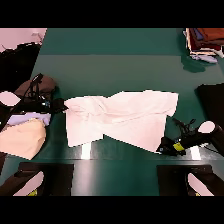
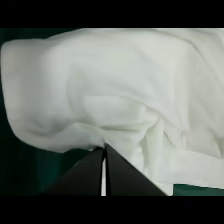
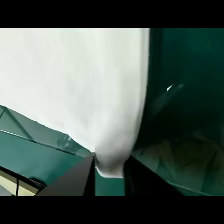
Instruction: Fold the shirts.
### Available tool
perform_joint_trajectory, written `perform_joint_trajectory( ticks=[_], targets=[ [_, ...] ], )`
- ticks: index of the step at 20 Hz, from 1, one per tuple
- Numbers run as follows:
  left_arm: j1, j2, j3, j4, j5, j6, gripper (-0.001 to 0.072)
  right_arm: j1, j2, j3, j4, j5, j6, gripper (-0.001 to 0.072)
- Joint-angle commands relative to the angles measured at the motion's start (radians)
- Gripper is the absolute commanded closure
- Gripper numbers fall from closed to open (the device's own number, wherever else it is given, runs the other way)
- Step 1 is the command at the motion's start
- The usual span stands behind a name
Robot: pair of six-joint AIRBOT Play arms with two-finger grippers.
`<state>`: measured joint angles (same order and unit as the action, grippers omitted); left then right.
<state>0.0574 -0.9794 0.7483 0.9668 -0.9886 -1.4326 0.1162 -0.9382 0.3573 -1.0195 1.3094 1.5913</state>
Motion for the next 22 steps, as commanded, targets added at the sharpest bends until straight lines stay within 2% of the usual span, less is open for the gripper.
perform_joint_trajectory(
  ticks=[1, 2, 4, 7, 11, 16, 19, 22],
  targets=[
    [0.001, 0.001, 0.002, 0.008, -0.001, 0.001, 0.0684, 0.017, -0.038, 0.001, 0.008, -0.063, -0.018, 0.0672],
    [0.001, 0.002, 0.004, 0.014, -0.002, 0.001, 0.0685, 0.017, -0.047, 0.019, 0.005, -0.063, -0.032, 0.0695],
    [0.001, 0.002, 0.048, 0.057, -0.048, 0.0, 0.0685, 0.017, -0.034, 0.093, 0.004, -0.056, -0.034, 0.0696],
    [0.001, 0.002, 0.224, 0.098, -0.156, 0.0, 0.0685, 0.014, 0.059, 0.294, -0.009, -0.055, -0.033, 0.0696],
    [0.001, 0.002, 0.614, 0.1, -0.233, -0.001, 0.0685, -0.063, 0.145, 0.69, -0.059, -0.035, -0.038, 0.0696],
    [0.001, 0.002, 1.169, 0.103, -0.301, -0.008, 0.0685, -0.18, 0.148, 1.165, -0.056, 0.014, -0.101, 0.0696],
    [0.0, 0.003, 1.452, 0.103, -0.301, -0.046, 0.0685, -0.242, 0.148, 1.374, -0.056, 0.036, -0.119, 0.0696],
    [0.001, 0.069, 1.529, 0.1, -0.193, -0.071, 0.0685, -0.337, 0.146, 1.531, -0.057, 0.075, -0.136, 0.0696]
  ],
)
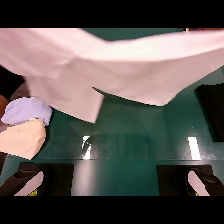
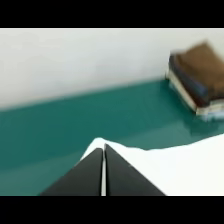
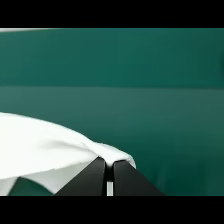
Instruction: Fold the shirts.
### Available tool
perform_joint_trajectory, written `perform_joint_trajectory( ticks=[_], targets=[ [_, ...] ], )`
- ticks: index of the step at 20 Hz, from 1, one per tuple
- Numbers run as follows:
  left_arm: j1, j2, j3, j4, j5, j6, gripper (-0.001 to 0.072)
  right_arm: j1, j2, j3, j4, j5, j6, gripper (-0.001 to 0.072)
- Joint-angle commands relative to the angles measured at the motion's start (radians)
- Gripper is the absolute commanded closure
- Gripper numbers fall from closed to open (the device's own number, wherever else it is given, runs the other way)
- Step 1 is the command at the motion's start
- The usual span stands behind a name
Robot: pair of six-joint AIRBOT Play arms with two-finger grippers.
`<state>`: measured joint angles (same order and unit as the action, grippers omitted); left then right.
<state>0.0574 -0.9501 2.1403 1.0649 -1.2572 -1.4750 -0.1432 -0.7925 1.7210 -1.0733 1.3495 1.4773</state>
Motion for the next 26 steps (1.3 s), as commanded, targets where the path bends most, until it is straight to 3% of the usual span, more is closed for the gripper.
perform_joint_trajectory(
  ticks=[1, 7, 12, 18, 22, 26],
  targets=[
    [0.001, 0.066, 0.137, 0.002, 0.119, -0.029, 0.0685, -0.119, 0.0, 0.209, -0.003, 0.044, -0.023, 0.0696],
    [0.001, 0.097, 0.113, 0.004, 0.172, -0.029, 0.0686, -0.238, -0.142, 0.456, 0.008, 0.153, -0.018, 0.0697],
    [0.001, 0.022, -0.227, 0.006, 0.119, -0.018, 0.0686, -0.07, -0.274, 0.249, -0.019, 0.153, 0.0, 0.0697],
    [0.0, -0.377, -0.352, 0.006, -0.01, 0.01, 0.0685, 0.078, -0.642, 0.103, -0.116, 0.195, 0.027, 0.0697],
    [0.001, -0.659, -0.352, 0.001, 0.042, 0.02, 0.0685, 0.084, -0.893, 0.104, -0.103, 0.156, 0.025, 0.0697],
    [0.001, -0.804, -0.352, 0.0, 0.191, 0.063, 0.0684, 0.084, -1.003, 0.104, -0.097, -0.036, 0.021, 0.0697]
  ],
)
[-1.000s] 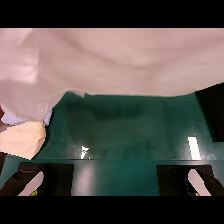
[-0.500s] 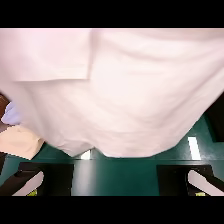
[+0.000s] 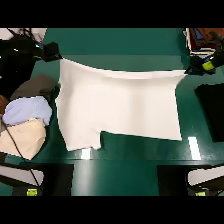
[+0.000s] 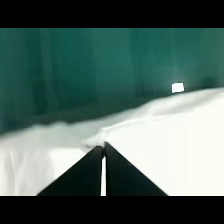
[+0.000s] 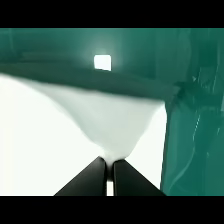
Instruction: Fold the shirts.
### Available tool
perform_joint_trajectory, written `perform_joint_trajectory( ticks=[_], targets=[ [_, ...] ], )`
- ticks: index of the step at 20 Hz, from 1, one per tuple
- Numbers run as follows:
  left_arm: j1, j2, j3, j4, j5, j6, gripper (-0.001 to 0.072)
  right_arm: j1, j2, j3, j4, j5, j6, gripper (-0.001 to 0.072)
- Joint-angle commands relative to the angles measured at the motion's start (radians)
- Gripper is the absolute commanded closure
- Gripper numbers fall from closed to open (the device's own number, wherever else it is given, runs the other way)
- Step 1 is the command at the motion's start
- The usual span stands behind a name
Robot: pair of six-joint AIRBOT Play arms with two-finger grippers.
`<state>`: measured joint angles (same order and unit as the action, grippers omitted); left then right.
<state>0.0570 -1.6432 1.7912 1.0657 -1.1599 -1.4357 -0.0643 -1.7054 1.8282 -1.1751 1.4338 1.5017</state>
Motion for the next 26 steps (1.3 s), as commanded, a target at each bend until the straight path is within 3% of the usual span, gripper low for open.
perform_joint_trajectory(
  ticks=[1, 3, 7, 15, 16, 17, 22, 26],
  targets=[
    [0.001, -0.119, -0.003, -0.001, 0.13, 0.023, 0.0684, 0.005, -0.096, -0.003, 0.005, -0.16, -0.003, 0.0698],
    [0.001, -0.12, -0.002, 0.0, 0.153, 0.023, 0.0684, 0.005, -0.094, -0.003, 0.004, -0.194, -0.019, 0.0697],
    [0.001, -0.121, -0.027, 0.064, 0.029, 0.059, 0.0685, 0.007, -0.091, -0.024, -0.014, -0.121, -0.056, 0.0697],
    [0.001, -0.121, -0.245, 0.119, 0.033, 0.057, 0.0668, 0.044, -0.035, -0.309, -0.002, -0.181, -0.053, 0.0693],
    [0.001, -0.119, -0.244, 0.131, 0.025, 0.021, 0.0402, 0.043, -0.026, -0.328, -0.002, -0.18, -0.051, 0.054],
    [0.002, -0.114, -0.243, 0.141, 0.007, -0.002, 0.021, 0.043, -0.019, -0.338, -0.002, -0.167, -0.051, 0.0349],
    [0.025, 0.01, -0.275, 0.251, -0.158, -0.027, 0.0212, -0.008, 0.11, -0.341, -0.006, -0.039, -0.053, 0.0339],
    [0.031, 0.277, -0.575, 0.33, -0.148, -0.054, 0.0212, -0.051, 0.265, -0.341, -0.005, 0.034, -0.053, 0.0338]
  ],
)
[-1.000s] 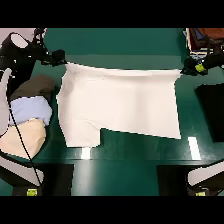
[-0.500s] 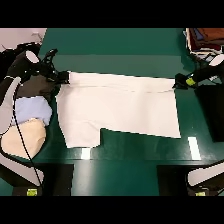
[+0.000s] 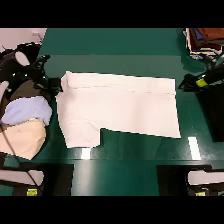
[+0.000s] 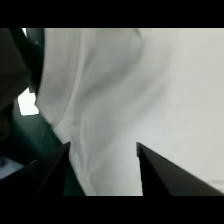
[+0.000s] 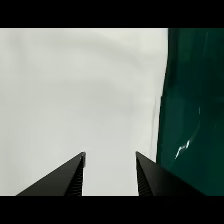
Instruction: Fold the shirts.
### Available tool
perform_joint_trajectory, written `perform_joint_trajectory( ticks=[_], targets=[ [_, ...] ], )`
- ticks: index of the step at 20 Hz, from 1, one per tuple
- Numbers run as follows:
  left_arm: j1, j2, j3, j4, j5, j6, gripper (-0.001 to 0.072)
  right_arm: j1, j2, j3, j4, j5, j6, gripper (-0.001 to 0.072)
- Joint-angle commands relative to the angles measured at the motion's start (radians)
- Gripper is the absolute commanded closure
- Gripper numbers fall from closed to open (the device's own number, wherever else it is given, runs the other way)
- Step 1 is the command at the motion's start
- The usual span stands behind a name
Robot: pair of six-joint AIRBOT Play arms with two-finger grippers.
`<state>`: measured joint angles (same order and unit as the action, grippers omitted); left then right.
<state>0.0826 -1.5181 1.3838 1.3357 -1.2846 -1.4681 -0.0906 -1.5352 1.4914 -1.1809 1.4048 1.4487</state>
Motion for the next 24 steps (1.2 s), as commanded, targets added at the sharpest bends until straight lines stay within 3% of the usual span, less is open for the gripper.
perform_joint_trajectory(
  ticks=[1, 5, 9, 14, 18, 20, 24],
  targets=[
    [0.005, 0.219, -0.264, 0.053, -0.013, -0.024, 0.0212, -0.026, 0.13, -0.004, 0.0, 0.074, 0.0, 0.0338],
    [0.005, 0.439, -0.624, -0.042, 0.02, -0.028, 0.0212, -0.013, 0.22, -0.004, 0.002, 0.093, 0.0, 0.0339],
    [0.005, 0.538, -0.844, -0.145, 0.114, -0.028, 0.0212, -0.002, 0.249, -0.004, 0.006, 0.119, 0.0, 0.0338],
    [0.005, 0.538, -0.904, -0.267, 0.278, -0.023, 0.0212, -0.003, 0.249, -0.004, 0.011, 0.161, 0.0, 0.0339],
    [0.005, 0.539, -0.901, -0.355, 0.298, 0.011, 0.0217, -0.003, 0.249, -0.004, 0.008, 0.194, 0.0, 0.0339],
    [0.005, 0.539, -0.888, -0.357, 0.288, 0.014, 0.0687, -0.022, 0.254, -0.014, 0.001, 0.22, 0.0, 0.0338],
    [0.005, 0.539, -0.827, -0.356, 0.233, 0.036, 0.0685, -0.123, 0.353, -0.259, -0.002, 0.185, 0.0, 0.0339]
  ],
)
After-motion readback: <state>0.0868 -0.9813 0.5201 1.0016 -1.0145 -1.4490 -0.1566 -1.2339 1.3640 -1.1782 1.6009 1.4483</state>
